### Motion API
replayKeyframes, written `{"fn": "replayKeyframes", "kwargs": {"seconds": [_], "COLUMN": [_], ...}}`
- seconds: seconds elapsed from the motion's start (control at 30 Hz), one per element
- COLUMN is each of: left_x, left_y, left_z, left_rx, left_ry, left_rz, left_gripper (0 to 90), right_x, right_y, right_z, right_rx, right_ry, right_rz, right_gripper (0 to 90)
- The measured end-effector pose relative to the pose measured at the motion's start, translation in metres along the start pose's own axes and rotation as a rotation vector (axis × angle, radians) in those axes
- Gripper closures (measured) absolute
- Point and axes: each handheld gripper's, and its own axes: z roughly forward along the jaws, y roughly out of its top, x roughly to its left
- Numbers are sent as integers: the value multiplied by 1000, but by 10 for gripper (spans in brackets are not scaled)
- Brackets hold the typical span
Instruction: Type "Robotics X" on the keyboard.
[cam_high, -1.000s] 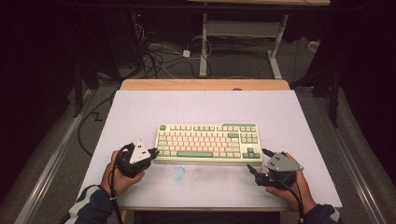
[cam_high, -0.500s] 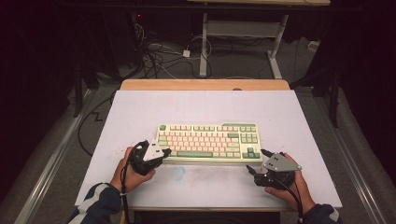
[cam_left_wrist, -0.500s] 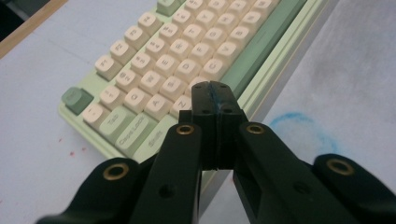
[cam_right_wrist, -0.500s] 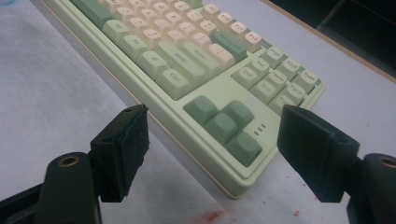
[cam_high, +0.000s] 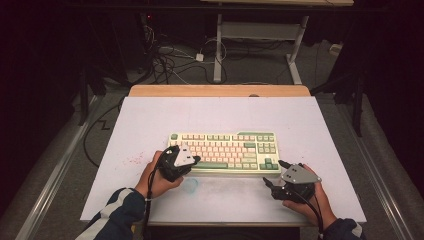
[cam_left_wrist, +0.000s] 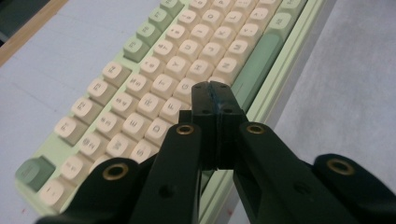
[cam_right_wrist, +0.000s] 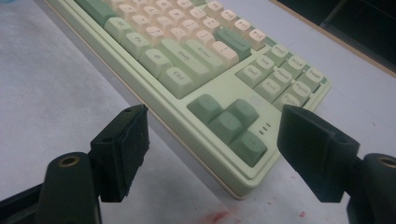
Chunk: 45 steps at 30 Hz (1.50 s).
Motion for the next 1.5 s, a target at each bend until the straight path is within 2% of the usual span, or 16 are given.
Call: {"fn": "replayKeyframes", "kwargs": {"seconds": [0.37,0.57,0.97,1.37,1.5], "left_x": [-11,-13,-7,-5,-4], "left_y": [-3,-5,-6,-8,-8], "left_z": [19,24,23,21,20], "left_rx": [59,80,101,102,107], "left_ry": [-35,-41,-23,-13,-9], "left_rz": [14,26,29,35,49], "left_gripper": [871,871,869,859,863], "right_x": [0,0,0,1,0], "right_y": [-1,-1,-1,-1,-1], "right_z": [0,0,1,0,0], "right_rx": [3,3,7,6,6], "right_ry": [6,6,9,10,12], "right_rz": [-2,0,-4,-8,-11], "right_gripper": [257,257,257,257,257]}}
